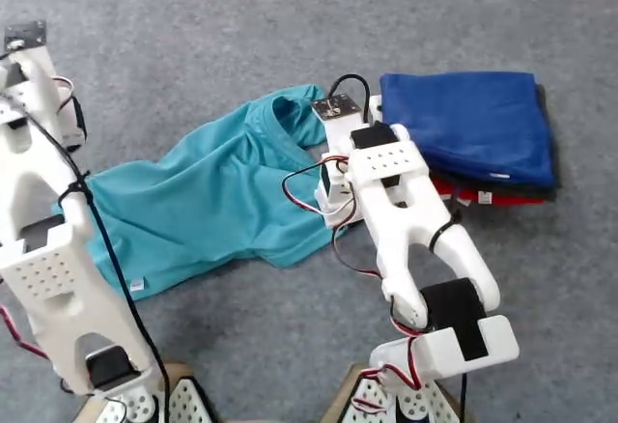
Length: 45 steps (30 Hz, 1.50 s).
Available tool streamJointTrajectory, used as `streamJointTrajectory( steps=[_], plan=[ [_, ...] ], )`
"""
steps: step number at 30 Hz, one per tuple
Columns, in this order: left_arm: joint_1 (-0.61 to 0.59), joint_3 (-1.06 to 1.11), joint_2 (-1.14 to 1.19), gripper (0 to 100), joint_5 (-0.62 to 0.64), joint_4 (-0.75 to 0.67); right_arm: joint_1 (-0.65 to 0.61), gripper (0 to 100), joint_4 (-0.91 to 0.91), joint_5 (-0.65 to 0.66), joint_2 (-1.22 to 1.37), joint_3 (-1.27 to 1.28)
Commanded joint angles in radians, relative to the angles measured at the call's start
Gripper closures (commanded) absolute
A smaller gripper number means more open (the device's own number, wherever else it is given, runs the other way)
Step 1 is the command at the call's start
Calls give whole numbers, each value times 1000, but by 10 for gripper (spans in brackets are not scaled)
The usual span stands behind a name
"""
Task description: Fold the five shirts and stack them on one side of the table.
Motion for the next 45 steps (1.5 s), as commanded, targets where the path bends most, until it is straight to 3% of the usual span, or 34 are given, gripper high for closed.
streamJointTrajectory(
  steps=[1,4,9,16,22,25,45],
  plan=[
    [-64,-97,-38,967,-8,201,-9,985,-8,8,-4,-38],
    [-143,31,-48,951,-9,196,-9,985,-8,8,-4,-38],
    [-245,274,-55,810,-14,198,-9,985,-8,8,-4,-38],
    [-260,581,-324,805,-34,193,-9,985,-8,3,-4,-36],
    [-288,785,-400,809,81,-41,-9,985,-2,2,-4,-36],
    [-302,812,-370,809,127,-110,-9,985,-2,0,-4,-36],
    [-217,822,-183,811,161,-138,-15,985,-8,0,-4,2]
  ],
)
